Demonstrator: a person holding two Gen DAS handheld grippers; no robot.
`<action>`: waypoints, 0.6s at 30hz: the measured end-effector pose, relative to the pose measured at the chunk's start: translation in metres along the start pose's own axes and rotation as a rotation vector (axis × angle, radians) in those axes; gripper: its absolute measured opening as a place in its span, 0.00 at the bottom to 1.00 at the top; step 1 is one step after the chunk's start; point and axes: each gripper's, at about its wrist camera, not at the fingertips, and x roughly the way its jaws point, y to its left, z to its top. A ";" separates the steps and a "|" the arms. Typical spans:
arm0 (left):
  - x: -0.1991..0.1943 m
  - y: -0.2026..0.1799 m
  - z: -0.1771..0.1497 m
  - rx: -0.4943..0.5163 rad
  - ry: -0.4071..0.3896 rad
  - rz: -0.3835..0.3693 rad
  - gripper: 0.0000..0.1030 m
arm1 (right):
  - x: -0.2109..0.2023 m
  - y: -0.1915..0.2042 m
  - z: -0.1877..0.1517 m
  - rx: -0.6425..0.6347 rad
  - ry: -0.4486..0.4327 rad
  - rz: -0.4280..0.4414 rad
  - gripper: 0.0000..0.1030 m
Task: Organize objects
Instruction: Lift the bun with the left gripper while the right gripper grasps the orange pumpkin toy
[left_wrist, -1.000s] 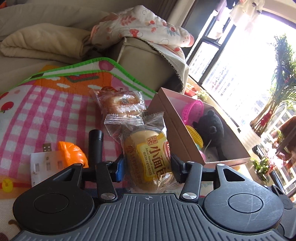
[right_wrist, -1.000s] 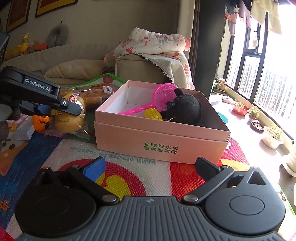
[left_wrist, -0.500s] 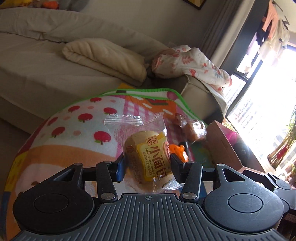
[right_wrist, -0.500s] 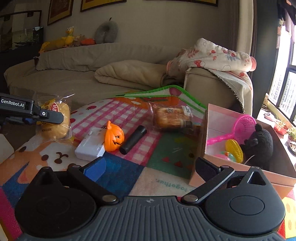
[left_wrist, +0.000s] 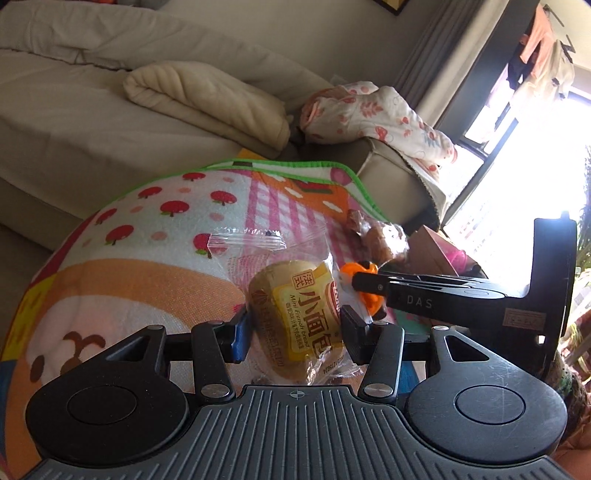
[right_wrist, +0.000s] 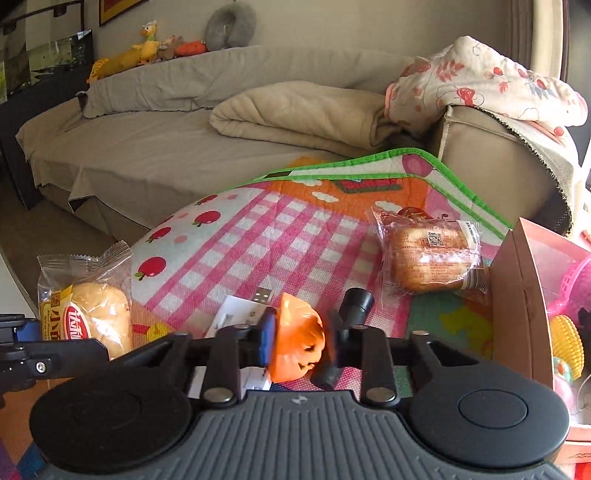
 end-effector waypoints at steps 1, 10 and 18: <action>-0.001 -0.001 -0.001 0.002 0.000 -0.004 0.52 | -0.006 -0.001 -0.001 -0.014 -0.013 -0.021 0.15; 0.004 -0.024 -0.008 0.044 0.026 -0.080 0.52 | -0.081 -0.035 -0.048 -0.080 -0.002 -0.081 0.09; 0.023 -0.055 -0.019 0.103 0.086 -0.153 0.52 | -0.117 -0.066 -0.097 -0.074 0.041 -0.248 0.16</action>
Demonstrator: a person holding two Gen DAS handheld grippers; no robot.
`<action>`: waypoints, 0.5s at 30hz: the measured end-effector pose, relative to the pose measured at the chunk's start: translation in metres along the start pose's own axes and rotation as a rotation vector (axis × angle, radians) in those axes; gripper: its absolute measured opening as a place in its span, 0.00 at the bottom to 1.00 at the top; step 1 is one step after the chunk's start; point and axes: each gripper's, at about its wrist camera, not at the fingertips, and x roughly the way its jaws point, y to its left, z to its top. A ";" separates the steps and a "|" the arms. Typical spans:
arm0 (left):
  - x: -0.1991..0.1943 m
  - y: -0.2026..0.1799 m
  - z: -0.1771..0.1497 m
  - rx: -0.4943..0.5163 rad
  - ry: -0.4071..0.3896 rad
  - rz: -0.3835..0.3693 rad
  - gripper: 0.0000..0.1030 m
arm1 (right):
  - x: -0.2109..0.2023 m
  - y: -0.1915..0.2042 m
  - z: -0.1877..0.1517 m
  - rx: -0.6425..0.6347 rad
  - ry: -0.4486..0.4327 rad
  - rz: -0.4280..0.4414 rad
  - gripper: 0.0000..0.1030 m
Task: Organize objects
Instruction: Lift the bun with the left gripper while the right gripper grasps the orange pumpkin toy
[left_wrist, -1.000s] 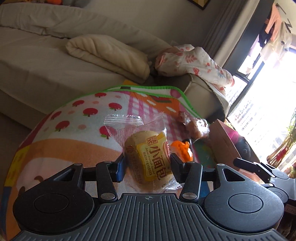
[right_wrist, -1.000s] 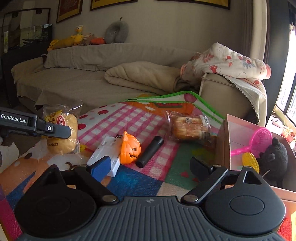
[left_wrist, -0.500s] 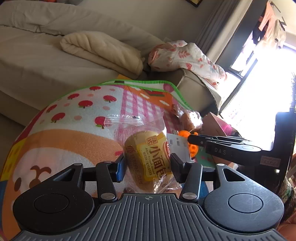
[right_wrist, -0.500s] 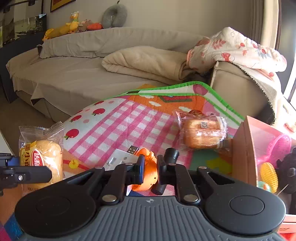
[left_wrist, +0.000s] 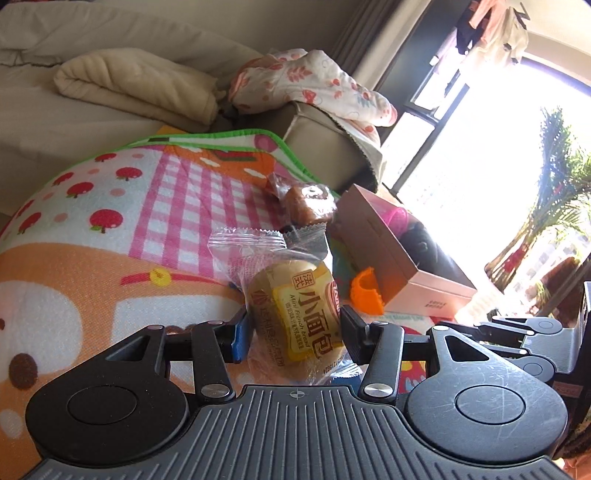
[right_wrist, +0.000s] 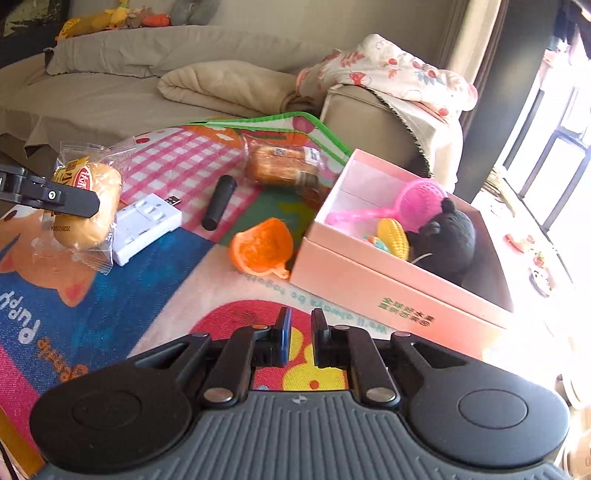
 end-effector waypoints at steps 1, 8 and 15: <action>0.003 -0.003 0.000 0.007 0.007 -0.006 0.52 | -0.002 -0.003 -0.002 0.016 -0.005 0.001 0.21; 0.008 -0.009 -0.001 0.027 0.022 0.006 0.52 | 0.009 -0.007 0.011 0.174 -0.074 0.093 0.60; 0.000 0.005 0.001 0.004 0.006 0.037 0.52 | 0.055 0.016 0.029 0.212 -0.041 0.090 0.61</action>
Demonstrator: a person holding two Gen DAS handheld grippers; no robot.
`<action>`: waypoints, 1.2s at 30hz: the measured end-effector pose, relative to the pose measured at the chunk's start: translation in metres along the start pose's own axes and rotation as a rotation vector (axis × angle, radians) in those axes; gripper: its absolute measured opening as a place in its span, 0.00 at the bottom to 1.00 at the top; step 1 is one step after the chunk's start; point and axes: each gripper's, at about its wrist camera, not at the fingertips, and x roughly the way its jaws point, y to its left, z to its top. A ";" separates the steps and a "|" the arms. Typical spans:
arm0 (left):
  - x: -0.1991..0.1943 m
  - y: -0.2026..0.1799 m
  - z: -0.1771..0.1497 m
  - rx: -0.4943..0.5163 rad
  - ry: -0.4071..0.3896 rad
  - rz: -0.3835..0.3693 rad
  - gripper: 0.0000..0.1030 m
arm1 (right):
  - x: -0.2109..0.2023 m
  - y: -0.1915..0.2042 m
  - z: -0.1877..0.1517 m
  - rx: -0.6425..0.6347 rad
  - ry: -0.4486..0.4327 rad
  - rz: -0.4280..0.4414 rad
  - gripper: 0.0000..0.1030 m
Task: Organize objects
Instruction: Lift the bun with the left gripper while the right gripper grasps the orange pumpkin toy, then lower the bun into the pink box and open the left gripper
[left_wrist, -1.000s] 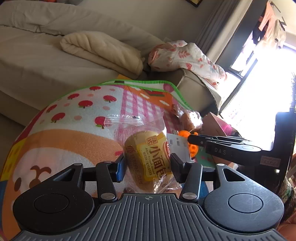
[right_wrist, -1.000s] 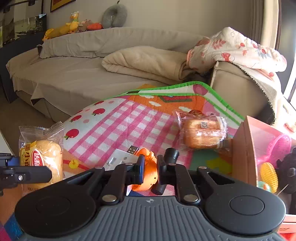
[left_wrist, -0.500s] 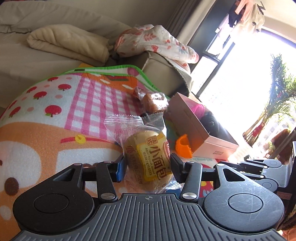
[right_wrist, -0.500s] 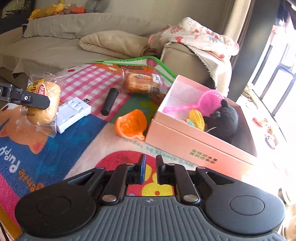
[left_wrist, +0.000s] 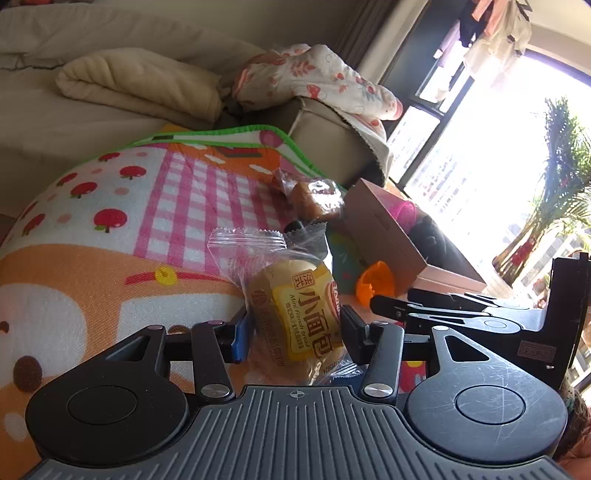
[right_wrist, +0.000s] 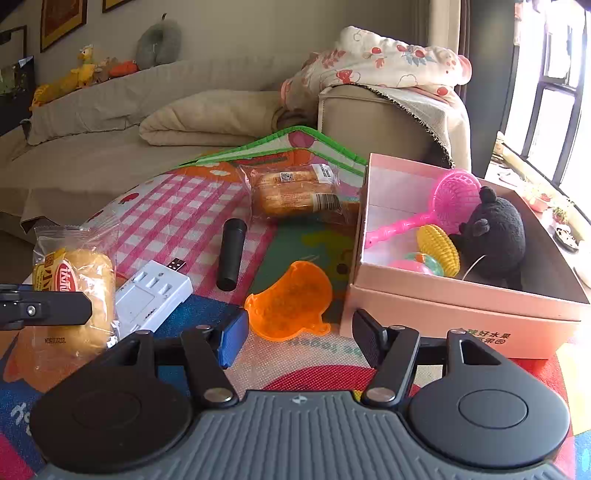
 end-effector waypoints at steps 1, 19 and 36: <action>-0.001 0.003 0.000 -0.005 -0.002 0.003 0.52 | 0.005 0.003 0.001 0.003 0.012 0.019 0.62; -0.009 -0.024 -0.004 0.063 0.026 -0.042 0.52 | -0.044 0.000 -0.020 -0.082 -0.005 0.012 0.51; 0.136 -0.197 0.113 0.366 -0.020 -0.142 0.53 | -0.118 -0.107 -0.051 0.117 -0.223 -0.194 0.51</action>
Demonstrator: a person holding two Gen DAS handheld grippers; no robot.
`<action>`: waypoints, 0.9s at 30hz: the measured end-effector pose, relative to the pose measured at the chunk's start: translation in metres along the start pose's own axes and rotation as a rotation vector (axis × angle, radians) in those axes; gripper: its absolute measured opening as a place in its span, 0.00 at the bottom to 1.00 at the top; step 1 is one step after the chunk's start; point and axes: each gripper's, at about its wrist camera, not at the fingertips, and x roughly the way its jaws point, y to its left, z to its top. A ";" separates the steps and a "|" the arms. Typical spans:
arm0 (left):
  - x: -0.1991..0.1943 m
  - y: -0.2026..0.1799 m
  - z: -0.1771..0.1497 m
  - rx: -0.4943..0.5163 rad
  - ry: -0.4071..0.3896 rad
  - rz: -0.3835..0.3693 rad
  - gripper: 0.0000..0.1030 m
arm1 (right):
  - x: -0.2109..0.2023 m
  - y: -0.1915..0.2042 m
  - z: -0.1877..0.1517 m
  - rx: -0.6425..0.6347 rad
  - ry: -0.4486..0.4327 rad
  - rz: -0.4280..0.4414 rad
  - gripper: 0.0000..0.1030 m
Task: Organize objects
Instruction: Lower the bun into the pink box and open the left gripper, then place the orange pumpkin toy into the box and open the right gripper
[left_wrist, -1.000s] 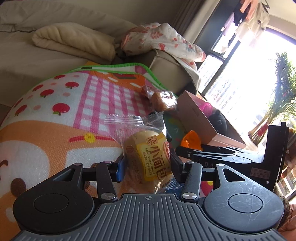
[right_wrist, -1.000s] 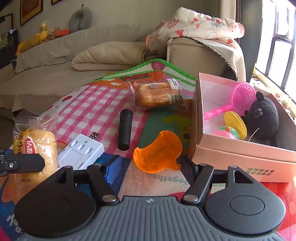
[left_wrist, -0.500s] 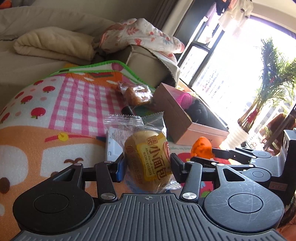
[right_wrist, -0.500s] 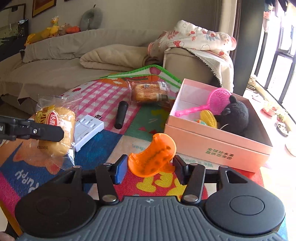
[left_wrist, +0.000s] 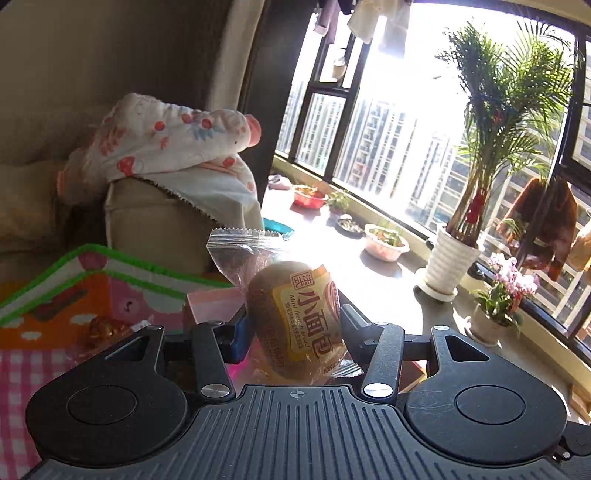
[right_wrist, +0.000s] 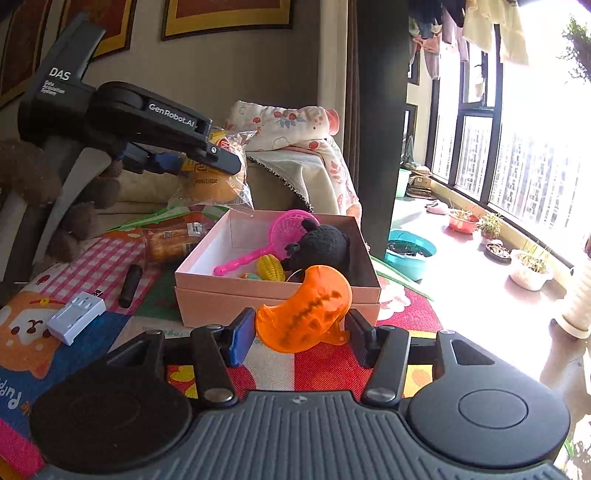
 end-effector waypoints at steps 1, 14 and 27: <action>0.015 -0.002 0.003 0.014 0.020 0.008 0.54 | 0.001 -0.003 -0.002 0.004 0.002 -0.004 0.51; 0.038 0.010 -0.021 0.056 0.058 0.096 0.52 | 0.026 -0.025 -0.011 0.053 0.047 -0.046 0.51; -0.081 0.058 -0.091 0.072 0.096 0.190 0.52 | 0.063 -0.018 0.055 0.041 -0.039 -0.012 0.52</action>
